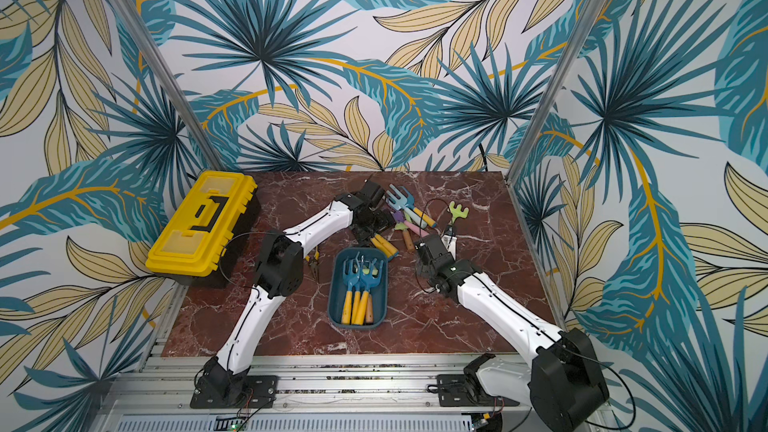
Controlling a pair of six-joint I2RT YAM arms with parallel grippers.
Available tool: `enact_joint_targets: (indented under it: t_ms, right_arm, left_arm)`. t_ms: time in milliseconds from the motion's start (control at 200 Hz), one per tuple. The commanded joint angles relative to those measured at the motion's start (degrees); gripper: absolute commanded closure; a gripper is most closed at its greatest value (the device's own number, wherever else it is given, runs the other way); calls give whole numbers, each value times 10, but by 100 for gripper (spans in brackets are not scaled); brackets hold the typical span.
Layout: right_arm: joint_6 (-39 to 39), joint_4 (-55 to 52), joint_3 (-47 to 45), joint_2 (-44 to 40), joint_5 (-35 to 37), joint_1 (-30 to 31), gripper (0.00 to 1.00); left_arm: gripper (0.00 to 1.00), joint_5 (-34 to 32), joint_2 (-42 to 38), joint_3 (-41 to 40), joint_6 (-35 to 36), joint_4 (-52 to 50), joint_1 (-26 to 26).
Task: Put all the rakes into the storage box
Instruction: Adjust the rake at the center of the board, then move the rake to the center of the board.
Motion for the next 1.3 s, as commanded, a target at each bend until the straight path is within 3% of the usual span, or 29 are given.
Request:
enact_joint_targets:
  t_ms: [0, 250, 386, 586, 771, 866, 1007, 1232, 1297]
  right_arm:
    - [-3, 1, 4, 7, -7, -4, 1]
    - [-3, 3, 4, 14, -15, -8, 1]
    - [-5, 4, 4, 16, -27, -12, 1]
    - [-12, 5, 3, 11, -45, -18, 3]
    - [-15, 5, 0, 1, -64, -23, 6]
    - [-15, 5, -2, -5, -66, -26, 7]
    - [-15, 5, -4, -9, -70, -31, 8]
    - [-14, 5, -6, -15, -82, -38, 8]
    - [-14, 5, -7, -17, -82, -39, 8]
  left_arm:
    - [0, 25, 53, 46, -10, 12, -6]
    - [0, 25, 77, 102, 6, 8, -8]
    - [0, -39, 28, 52, 20, -1, -9]
    - [1, -65, -3, 5, 6, -23, -10]
    - [34, -87, 6, 9, 3, -45, -9]
    - [45, -84, 26, 34, 0, -65, -8]
    - [56, -93, 35, 50, -4, -74, -8]
    - [60, -111, 53, 76, 6, -91, 8]
    - [67, -117, 55, 80, 10, -96, 15]
